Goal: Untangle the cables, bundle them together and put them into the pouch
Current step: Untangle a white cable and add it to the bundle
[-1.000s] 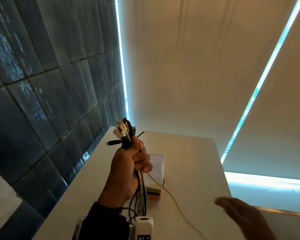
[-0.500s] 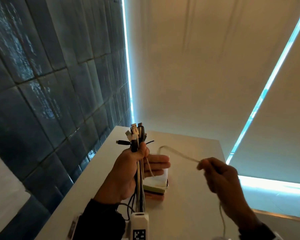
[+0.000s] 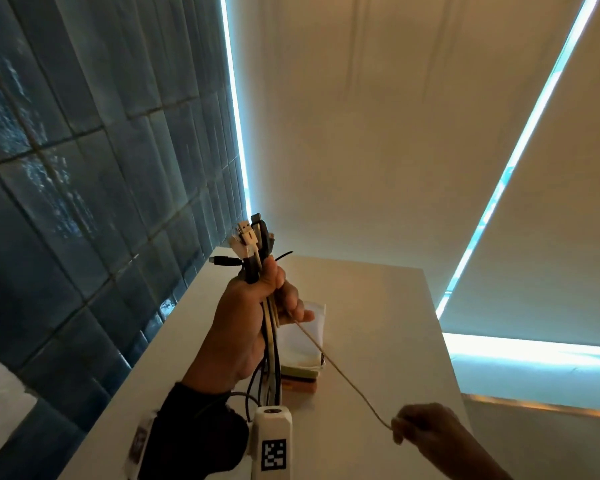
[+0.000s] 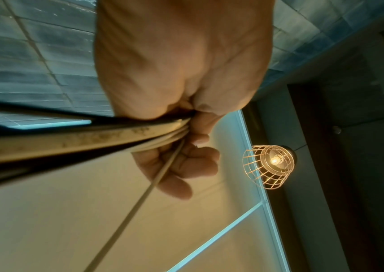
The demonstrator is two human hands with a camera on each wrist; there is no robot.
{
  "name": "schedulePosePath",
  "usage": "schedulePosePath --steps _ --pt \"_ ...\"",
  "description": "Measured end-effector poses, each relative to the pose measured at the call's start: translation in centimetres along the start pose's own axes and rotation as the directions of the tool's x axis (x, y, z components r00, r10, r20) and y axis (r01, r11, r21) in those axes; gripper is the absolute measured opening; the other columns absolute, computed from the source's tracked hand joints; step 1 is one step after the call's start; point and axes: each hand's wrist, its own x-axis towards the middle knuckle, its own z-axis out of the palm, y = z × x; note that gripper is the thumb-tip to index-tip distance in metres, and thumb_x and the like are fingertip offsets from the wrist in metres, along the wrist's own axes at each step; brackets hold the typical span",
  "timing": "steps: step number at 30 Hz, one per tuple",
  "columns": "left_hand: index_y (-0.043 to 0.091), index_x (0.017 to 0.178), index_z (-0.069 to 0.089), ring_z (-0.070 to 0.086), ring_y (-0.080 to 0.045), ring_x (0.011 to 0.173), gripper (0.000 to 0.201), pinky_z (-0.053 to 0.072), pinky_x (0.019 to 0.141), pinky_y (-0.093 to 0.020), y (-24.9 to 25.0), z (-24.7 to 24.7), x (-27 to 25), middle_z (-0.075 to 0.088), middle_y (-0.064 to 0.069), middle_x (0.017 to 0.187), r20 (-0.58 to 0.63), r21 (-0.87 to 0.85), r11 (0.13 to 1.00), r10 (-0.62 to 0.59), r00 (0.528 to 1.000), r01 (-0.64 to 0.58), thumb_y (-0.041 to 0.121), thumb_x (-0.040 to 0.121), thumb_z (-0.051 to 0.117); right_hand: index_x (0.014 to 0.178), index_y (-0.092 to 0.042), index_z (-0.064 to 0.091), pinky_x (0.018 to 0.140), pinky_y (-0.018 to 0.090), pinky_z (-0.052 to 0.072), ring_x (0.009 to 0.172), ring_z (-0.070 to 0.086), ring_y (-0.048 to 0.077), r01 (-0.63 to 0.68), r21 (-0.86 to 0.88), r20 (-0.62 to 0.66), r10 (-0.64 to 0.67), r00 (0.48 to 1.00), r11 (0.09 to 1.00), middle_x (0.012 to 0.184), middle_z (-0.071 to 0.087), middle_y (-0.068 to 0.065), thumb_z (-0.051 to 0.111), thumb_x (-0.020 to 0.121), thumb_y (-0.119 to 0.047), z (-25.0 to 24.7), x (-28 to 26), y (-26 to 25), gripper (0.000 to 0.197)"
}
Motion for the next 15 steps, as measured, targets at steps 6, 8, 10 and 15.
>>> schedulePosePath --steps 6,8,10,15 --pt "0.010 0.070 0.044 0.024 -0.010 0.042 0.028 0.031 0.041 -0.023 -1.2 1.4 -0.4 0.025 0.000 0.053 0.035 -0.069 0.998 0.016 0.999 -0.013 0.032 0.086 0.049 0.104 -0.028 0.072 0.086 0.019 0.052 0.099 0.066 0.000 0.167 0.210 0.037 -0.178 0.983 0.963 0.103 0.073 -0.011 0.055 0.085 -0.061 0.2 -0.4 -6.2 0.042" --pt "0.009 0.071 0.044 0.024 -0.010 0.042 0.028 0.031 0.041 -0.024 -1.9 2.0 -0.6 0.025 0.001 0.053 0.036 -0.063 0.998 -0.007 0.999 0.010 0.033 0.085 0.049 0.118 -0.019 0.065 0.089 0.018 0.050 0.108 0.065 0.007 0.220 0.435 0.029 -0.258 0.966 0.873 0.111 0.071 -0.006 0.054 0.090 -0.043 0.3 -0.3 -9.9 0.038" --pt "0.009 0.071 0.045 0.028 -0.011 0.042 0.029 0.034 0.043 -0.025 -2.4 2.3 -0.8 0.027 0.000 0.053 0.033 -0.029 0.999 -0.032 0.999 0.032 0.034 0.087 0.049 0.115 -0.011 0.064 0.083 0.023 0.053 0.095 0.069 0.013 0.283 0.521 -0.002 -0.331 0.944 0.805 0.099 0.073 0.000 0.057 0.091 -0.033 0.2 -0.4 -13.2 0.033" --pt "0.009 0.076 0.044 0.071 -0.033 0.080 0.035 0.056 0.079 -0.045 -1.0 0.8 -0.9 0.072 -0.020 0.085 0.098 0.072 0.988 -0.143 0.985 0.136 0.029 0.102 0.031 0.080 -0.010 0.072 0.051 0.014 0.034 0.050 0.042 0.001 0.465 0.323 -0.461 -0.292 0.838 0.824 0.052 0.053 -0.013 0.057 0.094 -0.011 -1.8 0.7 -14.4 0.021"
